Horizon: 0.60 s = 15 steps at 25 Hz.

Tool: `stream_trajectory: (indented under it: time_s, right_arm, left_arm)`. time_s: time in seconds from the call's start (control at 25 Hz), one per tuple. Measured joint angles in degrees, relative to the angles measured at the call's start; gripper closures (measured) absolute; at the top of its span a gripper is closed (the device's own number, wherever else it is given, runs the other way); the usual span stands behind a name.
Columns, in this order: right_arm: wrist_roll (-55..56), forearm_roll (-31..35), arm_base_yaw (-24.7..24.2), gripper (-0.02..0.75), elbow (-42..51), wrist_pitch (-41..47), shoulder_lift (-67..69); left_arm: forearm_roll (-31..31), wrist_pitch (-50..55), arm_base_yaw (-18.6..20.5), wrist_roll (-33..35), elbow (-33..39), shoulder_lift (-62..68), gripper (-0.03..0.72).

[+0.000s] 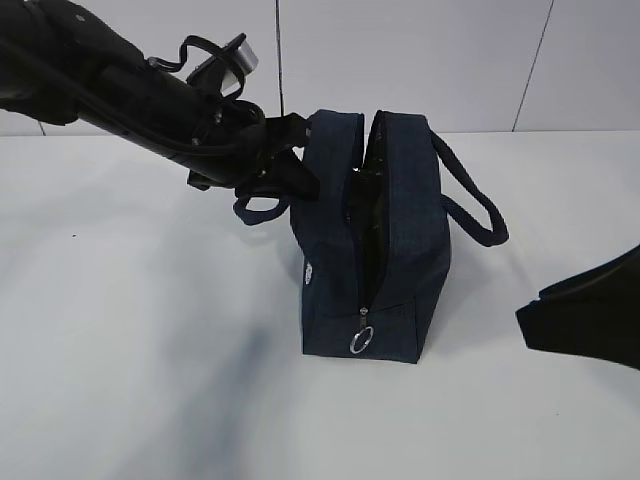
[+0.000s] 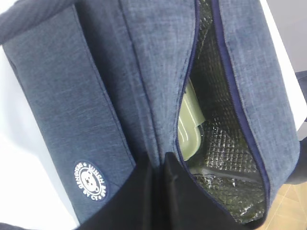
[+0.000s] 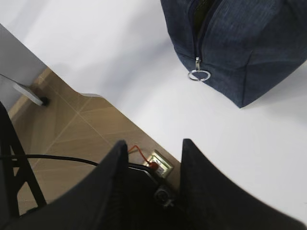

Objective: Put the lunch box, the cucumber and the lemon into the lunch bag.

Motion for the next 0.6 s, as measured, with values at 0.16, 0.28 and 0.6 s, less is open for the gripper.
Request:
stream_trajectory:
  time_s: [0.16, 0.28, 0.6]
  right_arm:
    - [-4.40, 5.97, 0.00, 0.461, 5.40, -2.95, -1.07]
    - [-9.47, 10.89, 0.00, 0.461, 9.32, -4.84, -1.70]
    - [-25.22, 25.54, 0.00, 0.461, 19.37, -8.57, -1.82]
  left_arm:
    - [0.13, 0.00, 0.00, 0.00, 0.00, 0.00, 0.690]
    - [0.13, 0.00, 0.00, 0.00, 0.00, 0.00, 0.690]
    - [0.17, 0.00, 0.00, 0.00, 0.00, 0.00, 0.690]
